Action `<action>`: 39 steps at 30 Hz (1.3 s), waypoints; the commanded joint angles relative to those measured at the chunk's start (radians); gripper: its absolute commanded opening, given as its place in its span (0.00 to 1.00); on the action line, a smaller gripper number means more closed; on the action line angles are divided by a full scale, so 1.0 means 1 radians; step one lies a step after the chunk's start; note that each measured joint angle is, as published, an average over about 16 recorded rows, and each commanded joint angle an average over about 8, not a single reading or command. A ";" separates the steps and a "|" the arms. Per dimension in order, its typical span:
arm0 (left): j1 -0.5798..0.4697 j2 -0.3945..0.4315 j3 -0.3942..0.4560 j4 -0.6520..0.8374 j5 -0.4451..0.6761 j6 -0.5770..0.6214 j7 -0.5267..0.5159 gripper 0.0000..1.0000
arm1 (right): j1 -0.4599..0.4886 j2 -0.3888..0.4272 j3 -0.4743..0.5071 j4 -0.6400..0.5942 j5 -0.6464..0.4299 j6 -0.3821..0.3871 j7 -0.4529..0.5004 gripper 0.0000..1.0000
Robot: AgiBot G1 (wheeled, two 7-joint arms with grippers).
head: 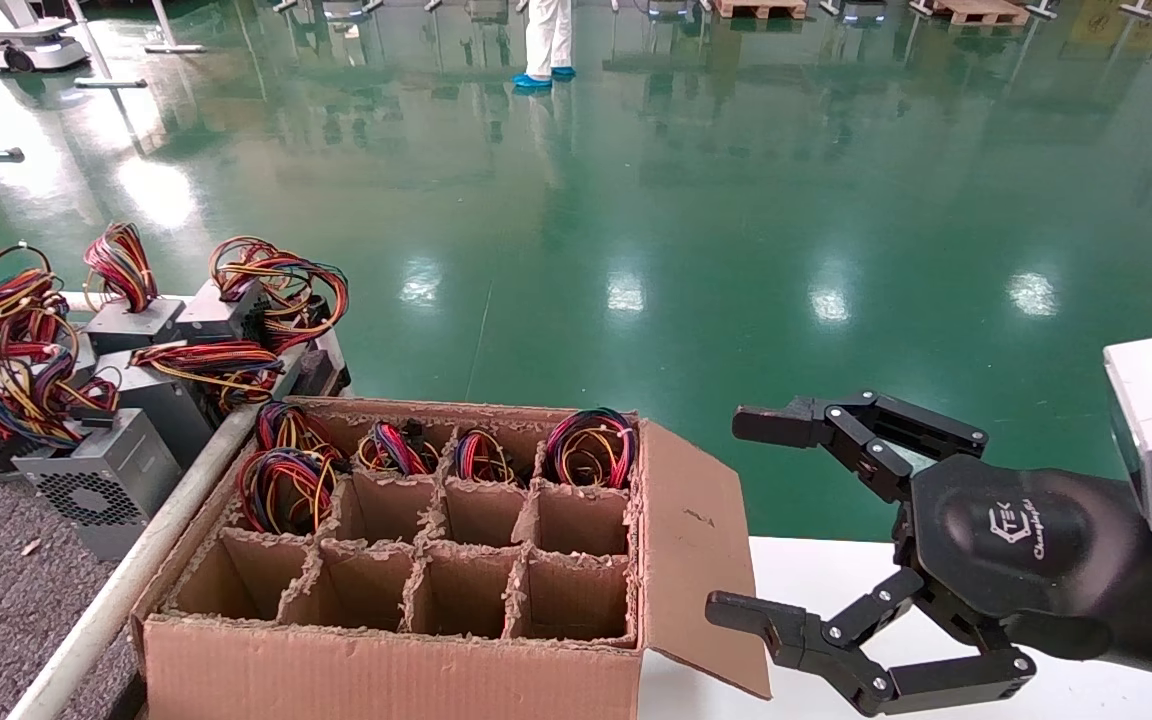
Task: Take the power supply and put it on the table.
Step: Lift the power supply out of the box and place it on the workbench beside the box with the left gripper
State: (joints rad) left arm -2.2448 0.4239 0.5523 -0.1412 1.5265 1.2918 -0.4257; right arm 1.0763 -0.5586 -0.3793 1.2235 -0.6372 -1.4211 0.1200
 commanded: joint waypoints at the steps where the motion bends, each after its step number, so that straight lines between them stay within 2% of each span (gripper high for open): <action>1: 0.003 -0.003 0.002 0.001 0.003 0.003 -0.004 0.00 | 0.000 0.000 0.000 0.000 0.000 0.000 0.000 1.00; 16: 0.068 -0.011 0.010 -0.015 0.004 0.048 -0.013 0.00 | 0.000 0.000 0.000 0.000 0.000 0.000 0.000 1.00; 39: 0.221 0.067 0.009 0.018 -0.015 0.016 0.077 0.00 | 0.000 0.000 0.000 0.000 0.000 0.000 0.000 1.00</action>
State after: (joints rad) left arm -2.0246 0.4908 0.5622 -0.1257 1.5132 1.3116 -0.3466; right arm 1.0763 -0.5586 -0.3793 1.2235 -0.6372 -1.4211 0.1200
